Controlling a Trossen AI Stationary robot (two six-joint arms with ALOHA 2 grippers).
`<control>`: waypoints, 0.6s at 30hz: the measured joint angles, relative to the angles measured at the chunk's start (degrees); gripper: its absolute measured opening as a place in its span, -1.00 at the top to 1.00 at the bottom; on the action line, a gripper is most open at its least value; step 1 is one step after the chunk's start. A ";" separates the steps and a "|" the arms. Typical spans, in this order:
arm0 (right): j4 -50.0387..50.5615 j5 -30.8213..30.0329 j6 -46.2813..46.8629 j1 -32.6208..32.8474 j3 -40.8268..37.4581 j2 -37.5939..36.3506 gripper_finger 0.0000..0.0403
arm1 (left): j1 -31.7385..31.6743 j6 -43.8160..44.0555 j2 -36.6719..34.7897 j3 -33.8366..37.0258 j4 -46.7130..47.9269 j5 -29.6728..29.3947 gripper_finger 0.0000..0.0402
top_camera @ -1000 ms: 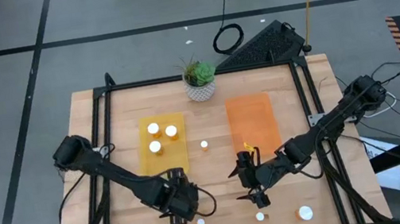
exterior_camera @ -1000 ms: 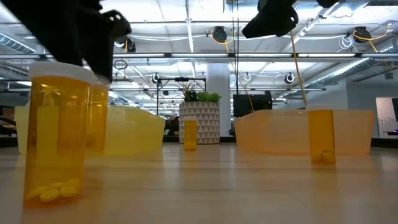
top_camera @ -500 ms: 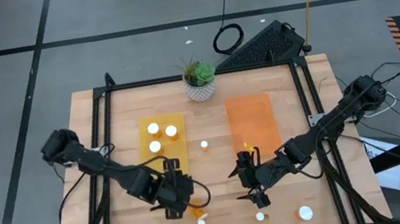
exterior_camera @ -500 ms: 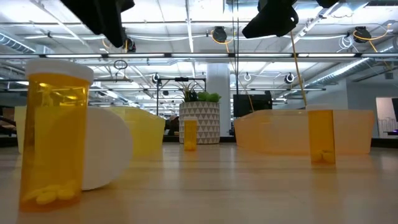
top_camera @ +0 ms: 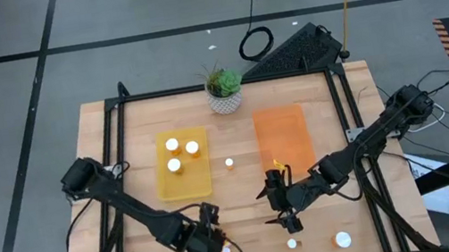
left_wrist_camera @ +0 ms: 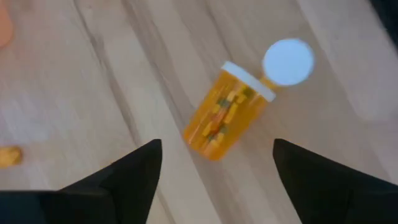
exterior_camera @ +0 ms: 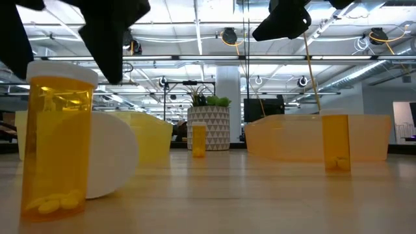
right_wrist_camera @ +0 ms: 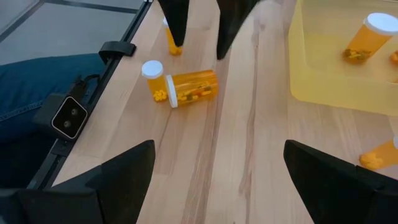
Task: Pick and place medicine bottles into bin by pill shape (circle, oval)
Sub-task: Put the large medicine bottle into the yellow bin
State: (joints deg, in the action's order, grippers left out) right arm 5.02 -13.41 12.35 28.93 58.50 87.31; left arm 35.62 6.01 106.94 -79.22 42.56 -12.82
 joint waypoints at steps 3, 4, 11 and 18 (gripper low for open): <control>-0.02 0.00 -0.01 -0.24 0.00 0.00 -0.75 | -0.72 -2.16 1.60 0.00 -0.25 1.84 -0.59; 0.00 0.02 0.01 -0.35 0.00 0.00 -0.75 | -0.94 -3.06 2.20 0.00 -0.79 2.57 -0.60; 0.03 0.02 -0.06 -0.39 0.00 0.00 -0.75 | -1.35 -7.46 5.46 0.00 -3.84 4.31 -0.60; 0.14 0.02 -0.01 -0.39 0.00 0.00 -0.75 | -3.03 -8.04 8.42 0.00 -3.89 4.25 -0.60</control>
State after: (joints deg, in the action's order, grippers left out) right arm 5.15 -13.39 12.34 28.53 58.50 87.31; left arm 32.59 -2.03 115.36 -79.22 38.67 -8.57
